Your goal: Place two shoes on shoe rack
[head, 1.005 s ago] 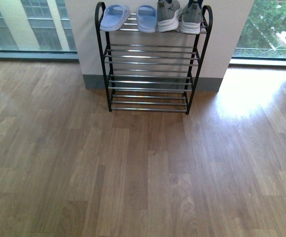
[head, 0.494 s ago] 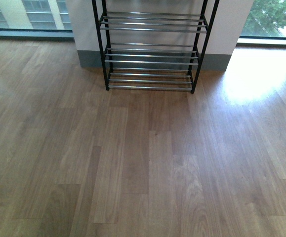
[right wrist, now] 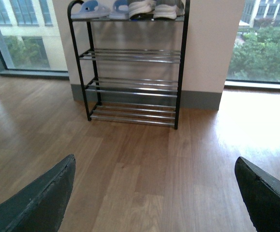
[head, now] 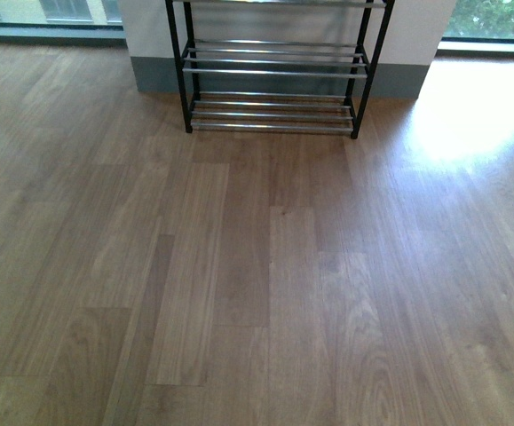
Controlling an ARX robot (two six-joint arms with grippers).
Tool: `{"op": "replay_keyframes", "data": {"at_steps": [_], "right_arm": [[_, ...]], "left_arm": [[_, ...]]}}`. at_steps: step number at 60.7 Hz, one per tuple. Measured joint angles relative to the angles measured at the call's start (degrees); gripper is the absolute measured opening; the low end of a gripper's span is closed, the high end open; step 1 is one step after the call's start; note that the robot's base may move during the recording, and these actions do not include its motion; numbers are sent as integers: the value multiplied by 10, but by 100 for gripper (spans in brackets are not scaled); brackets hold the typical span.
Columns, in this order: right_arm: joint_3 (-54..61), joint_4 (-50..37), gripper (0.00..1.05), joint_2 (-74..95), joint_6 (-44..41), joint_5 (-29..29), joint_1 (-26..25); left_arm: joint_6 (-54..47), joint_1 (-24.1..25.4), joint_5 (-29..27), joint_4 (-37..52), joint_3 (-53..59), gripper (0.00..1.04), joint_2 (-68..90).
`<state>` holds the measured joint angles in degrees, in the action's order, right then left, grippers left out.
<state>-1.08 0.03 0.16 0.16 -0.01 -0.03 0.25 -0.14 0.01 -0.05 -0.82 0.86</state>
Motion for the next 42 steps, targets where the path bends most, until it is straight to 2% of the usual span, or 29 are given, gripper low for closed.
{"op": "replay_keyframes", "data": {"at_steps": [42], "right_arm": [[0, 0, 95, 0, 0, 0, 0]], "left_arm": [[0, 0, 0, 0, 0, 95, 0]]}}
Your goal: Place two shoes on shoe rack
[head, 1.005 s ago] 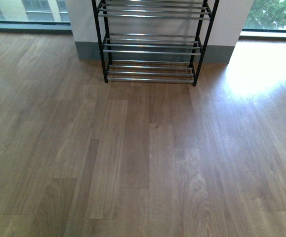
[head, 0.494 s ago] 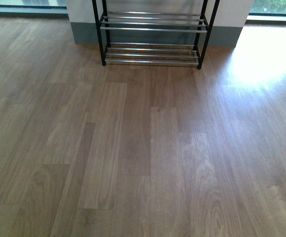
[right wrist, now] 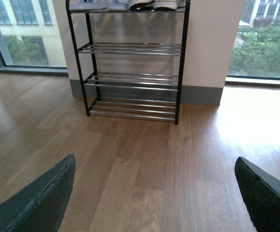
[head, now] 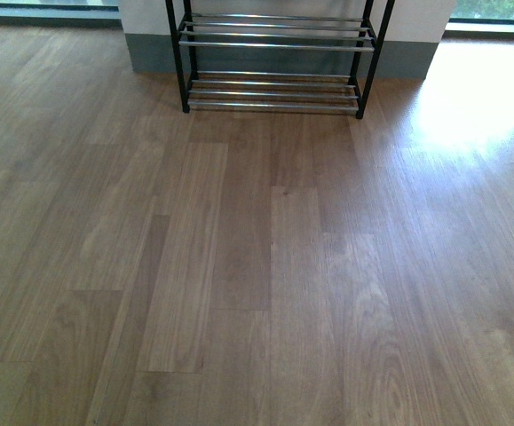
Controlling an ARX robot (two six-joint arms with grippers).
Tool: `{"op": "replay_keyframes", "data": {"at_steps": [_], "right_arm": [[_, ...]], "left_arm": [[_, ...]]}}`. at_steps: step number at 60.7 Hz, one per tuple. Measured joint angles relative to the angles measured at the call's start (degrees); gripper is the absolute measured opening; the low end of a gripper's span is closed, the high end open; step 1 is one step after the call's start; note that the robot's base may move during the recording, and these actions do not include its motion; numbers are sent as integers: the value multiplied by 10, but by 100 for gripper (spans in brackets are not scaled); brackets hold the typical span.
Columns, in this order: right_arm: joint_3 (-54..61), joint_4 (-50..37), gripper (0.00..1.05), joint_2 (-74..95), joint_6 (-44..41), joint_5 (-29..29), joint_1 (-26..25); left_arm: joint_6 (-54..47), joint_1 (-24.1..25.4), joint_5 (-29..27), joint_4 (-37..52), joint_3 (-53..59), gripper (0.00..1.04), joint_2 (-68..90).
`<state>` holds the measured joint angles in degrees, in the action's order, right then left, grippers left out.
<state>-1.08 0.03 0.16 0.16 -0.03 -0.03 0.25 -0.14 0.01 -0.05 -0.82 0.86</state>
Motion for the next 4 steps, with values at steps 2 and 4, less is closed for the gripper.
{"op": "replay_keyframes", "data": {"at_steps": [2, 4], "right_arm": [[0, 0, 95, 0, 0, 0, 0], [0, 0, 95, 0, 0, 0, 0]], "left_arm": [[0, 0, 0, 0, 0, 95, 0], [0, 0, 0, 0, 0, 95, 0]]}}
